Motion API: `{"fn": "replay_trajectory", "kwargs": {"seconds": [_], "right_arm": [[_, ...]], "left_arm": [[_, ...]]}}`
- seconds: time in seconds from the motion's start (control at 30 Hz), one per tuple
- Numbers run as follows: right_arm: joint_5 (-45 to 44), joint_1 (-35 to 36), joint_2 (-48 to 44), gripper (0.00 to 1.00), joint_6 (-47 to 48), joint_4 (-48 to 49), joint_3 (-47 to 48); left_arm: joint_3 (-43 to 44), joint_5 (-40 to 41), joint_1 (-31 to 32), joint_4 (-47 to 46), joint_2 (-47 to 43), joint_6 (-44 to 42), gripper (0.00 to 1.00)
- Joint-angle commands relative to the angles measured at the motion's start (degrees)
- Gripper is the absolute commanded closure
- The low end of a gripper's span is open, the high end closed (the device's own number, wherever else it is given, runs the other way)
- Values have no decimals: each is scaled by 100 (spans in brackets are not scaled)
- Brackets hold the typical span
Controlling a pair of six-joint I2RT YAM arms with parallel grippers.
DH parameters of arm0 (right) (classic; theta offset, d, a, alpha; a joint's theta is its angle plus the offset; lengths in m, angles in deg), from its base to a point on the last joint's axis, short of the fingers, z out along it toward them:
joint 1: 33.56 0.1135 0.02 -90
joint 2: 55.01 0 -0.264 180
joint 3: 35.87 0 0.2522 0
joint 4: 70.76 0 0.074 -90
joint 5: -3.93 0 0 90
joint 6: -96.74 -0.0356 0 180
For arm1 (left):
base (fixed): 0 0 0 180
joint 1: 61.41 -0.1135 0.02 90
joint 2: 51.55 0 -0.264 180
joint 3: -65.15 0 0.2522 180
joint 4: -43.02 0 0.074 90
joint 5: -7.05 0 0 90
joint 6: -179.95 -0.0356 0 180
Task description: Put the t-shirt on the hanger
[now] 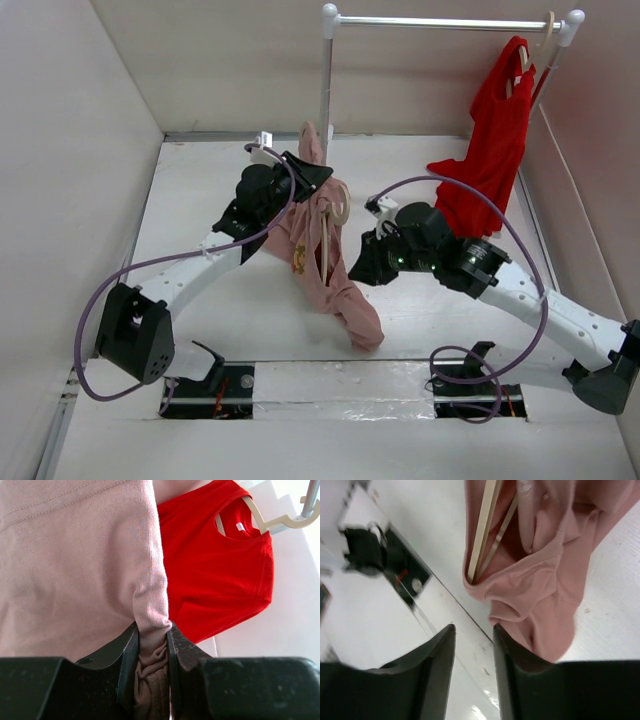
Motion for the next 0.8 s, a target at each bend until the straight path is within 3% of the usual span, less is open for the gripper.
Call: {"fn": "replay_trajectory", "kwargs": {"seconds": [0.0,0.03,0.13,0.17,0.2,0.23,0.33,0.53,0.77], "right_arm": [[-498,17,-207,81,-248,793,95],[-551,17,-163,100,-301,1265,-80],[-954,87,-92,100,-477,2171,-292],[-1086,165,-92,98,-521,2367,-432],[-1305,236,-92,89,-539,2578,-485],[-1377,236,-57,73,-600,2928,-547],[-1569,236,144,58,-592,3115,-591],[-1852,341,215,62,-758,3780,-907],[-2326,403,497,69,-829,3538,-846]], "left_arm": [[193,-213,-5,-691,-79,193,100],[211,-257,-5,-656,-61,219,100],[290,-344,-5,-568,-43,316,100],[317,-354,-5,-525,-43,342,100],[352,-371,-5,-515,-34,403,100],[352,-380,-5,-498,-26,439,100],[413,-424,-5,-436,-8,562,100],[528,-468,-5,-331,-26,685,100],[607,-477,-5,-225,-78,773,100]]}}
